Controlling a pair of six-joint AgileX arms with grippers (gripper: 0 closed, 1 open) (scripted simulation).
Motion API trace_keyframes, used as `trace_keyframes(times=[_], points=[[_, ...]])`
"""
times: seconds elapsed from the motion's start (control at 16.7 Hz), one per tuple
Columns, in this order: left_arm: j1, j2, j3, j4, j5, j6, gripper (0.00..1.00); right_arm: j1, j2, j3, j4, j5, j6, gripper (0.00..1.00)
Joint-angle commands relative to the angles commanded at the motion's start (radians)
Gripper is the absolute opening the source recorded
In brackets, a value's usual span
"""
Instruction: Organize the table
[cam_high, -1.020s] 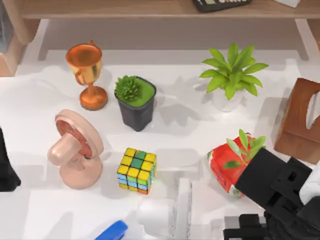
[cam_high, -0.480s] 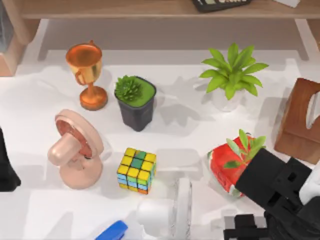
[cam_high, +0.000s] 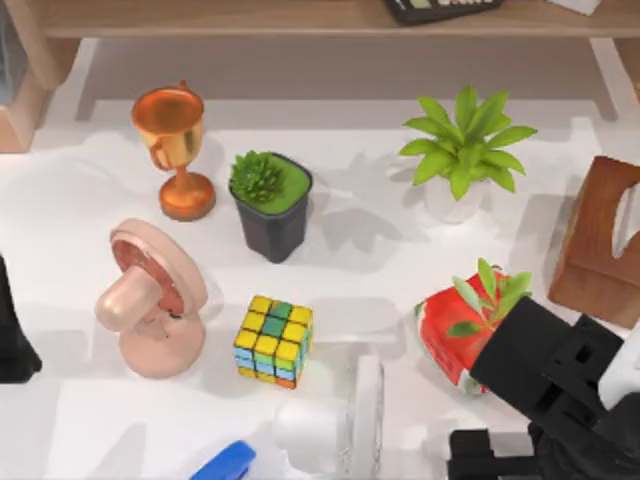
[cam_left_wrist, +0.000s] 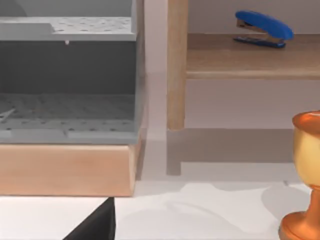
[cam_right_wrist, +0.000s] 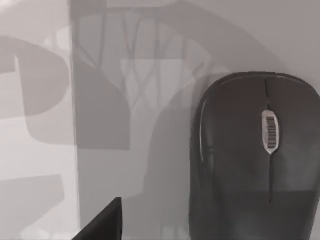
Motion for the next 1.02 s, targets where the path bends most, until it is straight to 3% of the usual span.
trace_keyframes(times=[0.3,0.54,0.78,1.02], points=[[0.0,0.0,0.0,0.0,0.0,0.0,1.0,-0.03,-0.028,0.02,0.03,0.003,-0.024,1.0],[0.0,0.0,0.0,0.0,0.0,0.0,1.0,-0.21,-0.136,0.086,0.215,0.02,-0.185,1.0],[0.0,0.0,0.0,0.0,0.0,0.0,1.0,-0.505,-0.178,0.085,0.567,0.058,-0.5,1.0],[0.0,0.0,0.0,0.0,0.0,0.0,1.0,-0.834,-0.12,0.01,1.039,0.13,-0.932,1.0]])
